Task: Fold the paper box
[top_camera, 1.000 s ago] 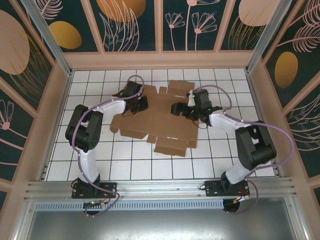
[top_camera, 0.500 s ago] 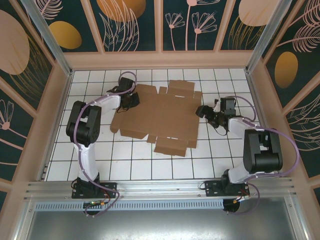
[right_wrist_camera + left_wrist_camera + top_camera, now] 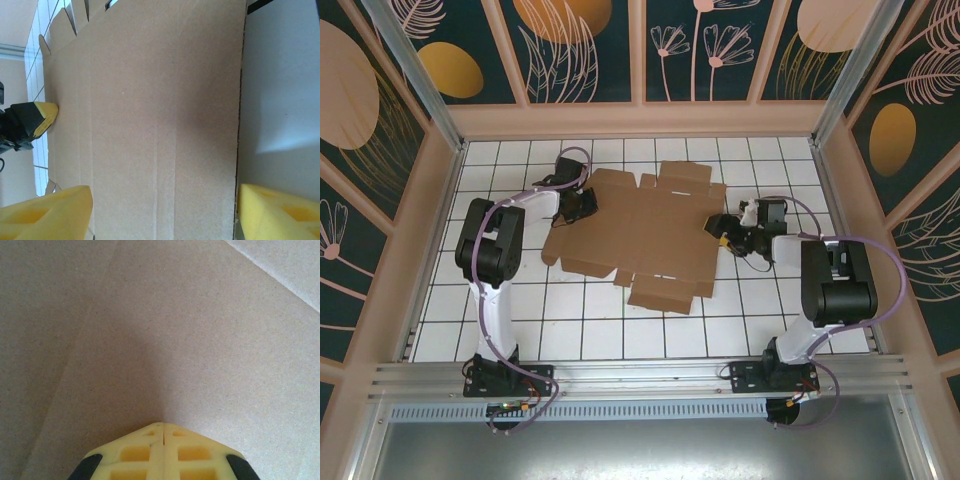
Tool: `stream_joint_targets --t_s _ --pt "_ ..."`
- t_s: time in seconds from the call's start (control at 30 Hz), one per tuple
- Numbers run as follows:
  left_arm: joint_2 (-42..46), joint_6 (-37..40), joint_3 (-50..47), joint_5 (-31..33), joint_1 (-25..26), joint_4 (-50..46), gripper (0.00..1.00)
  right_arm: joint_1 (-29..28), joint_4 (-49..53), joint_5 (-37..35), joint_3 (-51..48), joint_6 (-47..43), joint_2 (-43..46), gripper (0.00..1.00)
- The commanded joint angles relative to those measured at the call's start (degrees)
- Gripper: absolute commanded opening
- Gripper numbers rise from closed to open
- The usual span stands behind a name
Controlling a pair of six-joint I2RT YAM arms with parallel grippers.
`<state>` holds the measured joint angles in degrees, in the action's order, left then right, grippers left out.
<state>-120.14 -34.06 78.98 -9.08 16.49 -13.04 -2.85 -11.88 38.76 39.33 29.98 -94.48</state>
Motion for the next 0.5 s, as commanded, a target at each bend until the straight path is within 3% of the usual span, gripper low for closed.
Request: stream_joint_targets --t_s 0.0,0.27,0.47 --pt "-4.1 0.7 -1.0 0.3 -0.2 -3.5 0.0 0.6 -2.3 1.7 -1.7 0.7 -1.1 0.72" --pt "-3.6 1.5 -1.0 1.1 -0.2 -3.7 0.0 2.9 -4.4 1.8 -6.3 1.9 2.2 0.68" --pt "-3.7 1.5 -0.9 0.6 -0.2 -3.7 0.0 2.5 -6.3 4.7 -6.4 2.6 -1.1 0.62"
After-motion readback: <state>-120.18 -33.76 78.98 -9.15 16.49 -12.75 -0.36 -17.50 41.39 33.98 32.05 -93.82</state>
